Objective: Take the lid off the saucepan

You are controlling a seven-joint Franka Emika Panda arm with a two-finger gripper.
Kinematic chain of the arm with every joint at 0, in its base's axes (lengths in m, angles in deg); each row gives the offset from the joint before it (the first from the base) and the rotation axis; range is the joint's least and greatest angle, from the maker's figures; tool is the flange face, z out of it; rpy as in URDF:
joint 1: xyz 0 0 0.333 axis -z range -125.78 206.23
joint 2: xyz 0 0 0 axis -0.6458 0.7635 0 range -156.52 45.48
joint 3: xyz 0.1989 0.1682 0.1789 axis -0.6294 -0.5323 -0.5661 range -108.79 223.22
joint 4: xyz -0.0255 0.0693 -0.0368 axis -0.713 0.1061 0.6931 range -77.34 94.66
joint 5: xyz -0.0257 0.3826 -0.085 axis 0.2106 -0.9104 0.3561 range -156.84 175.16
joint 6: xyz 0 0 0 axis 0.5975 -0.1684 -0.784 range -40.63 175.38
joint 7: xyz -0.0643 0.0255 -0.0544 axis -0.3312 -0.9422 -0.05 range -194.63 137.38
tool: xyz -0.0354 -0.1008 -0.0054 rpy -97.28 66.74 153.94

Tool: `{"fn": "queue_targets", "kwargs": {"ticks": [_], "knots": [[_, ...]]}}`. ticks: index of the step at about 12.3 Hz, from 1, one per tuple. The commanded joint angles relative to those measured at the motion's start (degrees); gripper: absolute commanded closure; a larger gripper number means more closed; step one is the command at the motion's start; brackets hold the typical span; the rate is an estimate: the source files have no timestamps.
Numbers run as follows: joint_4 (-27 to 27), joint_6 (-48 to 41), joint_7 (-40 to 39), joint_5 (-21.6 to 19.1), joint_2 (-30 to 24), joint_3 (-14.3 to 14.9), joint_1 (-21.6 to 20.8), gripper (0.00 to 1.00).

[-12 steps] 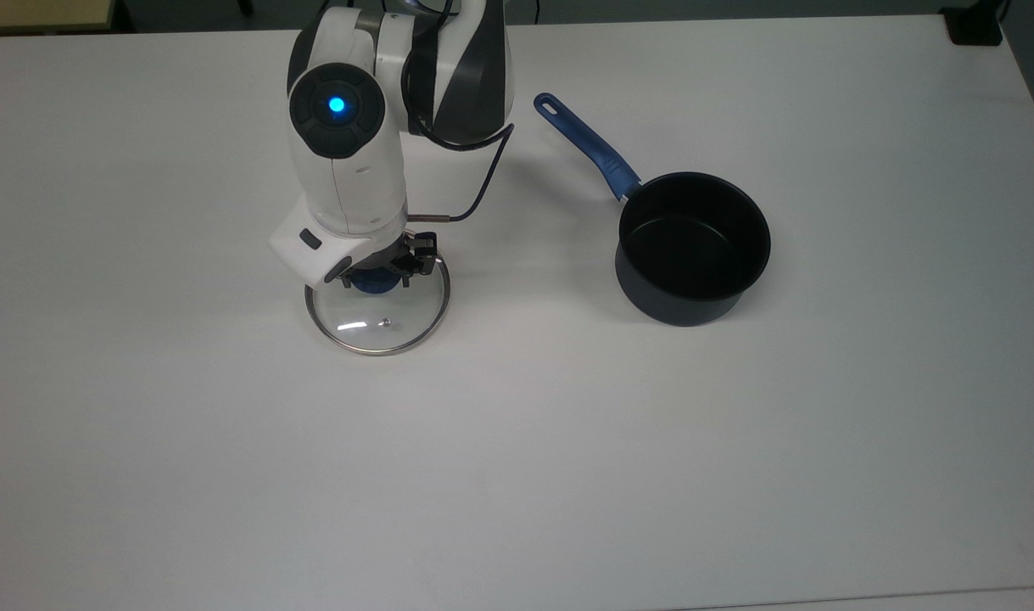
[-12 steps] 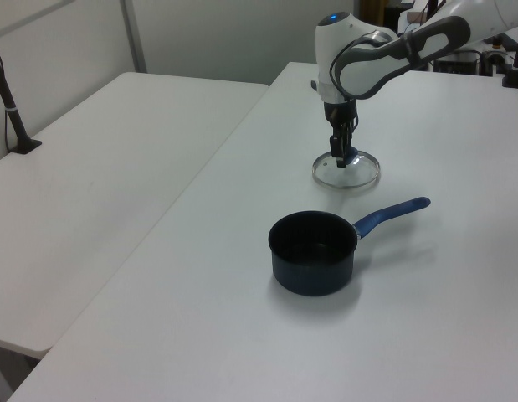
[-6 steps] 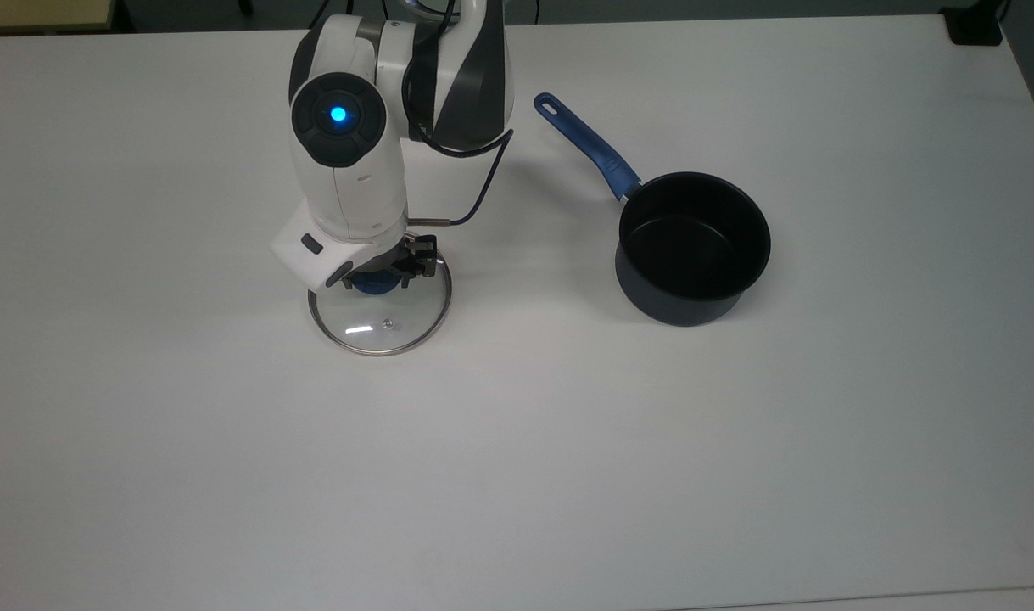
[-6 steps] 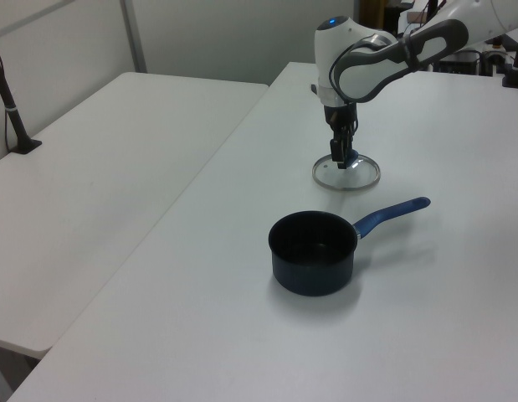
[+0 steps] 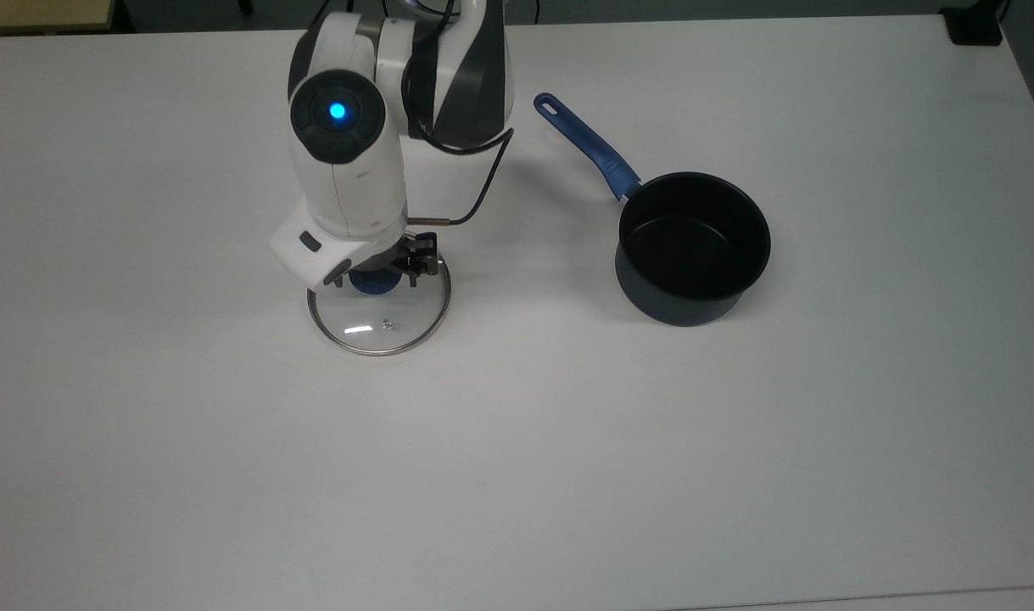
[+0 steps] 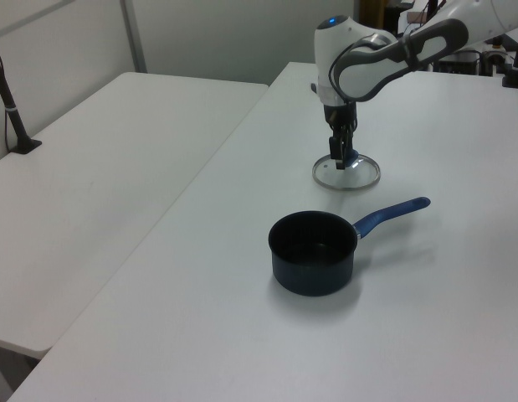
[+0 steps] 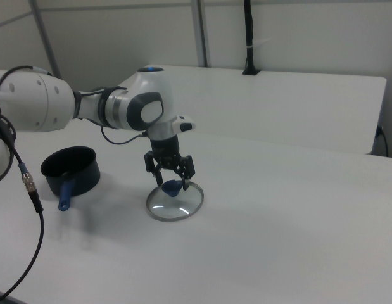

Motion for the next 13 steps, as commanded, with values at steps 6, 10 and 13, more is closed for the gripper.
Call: {"fn": "queue_targets", "kwargs": {"ticks": [6, 10, 13], "knots": [[-0.2, -20.4, 1.6, 0.8, -19.6, -0.2, 2.6, 0.0], [-0.1, -20.8, 3.9, 0.8, -22.1, -1.8, 4.8, 0.0], [0.3, -20.8, 3.8, 0.8, -22.5, -1.9, 4.8, 0.0]]}}
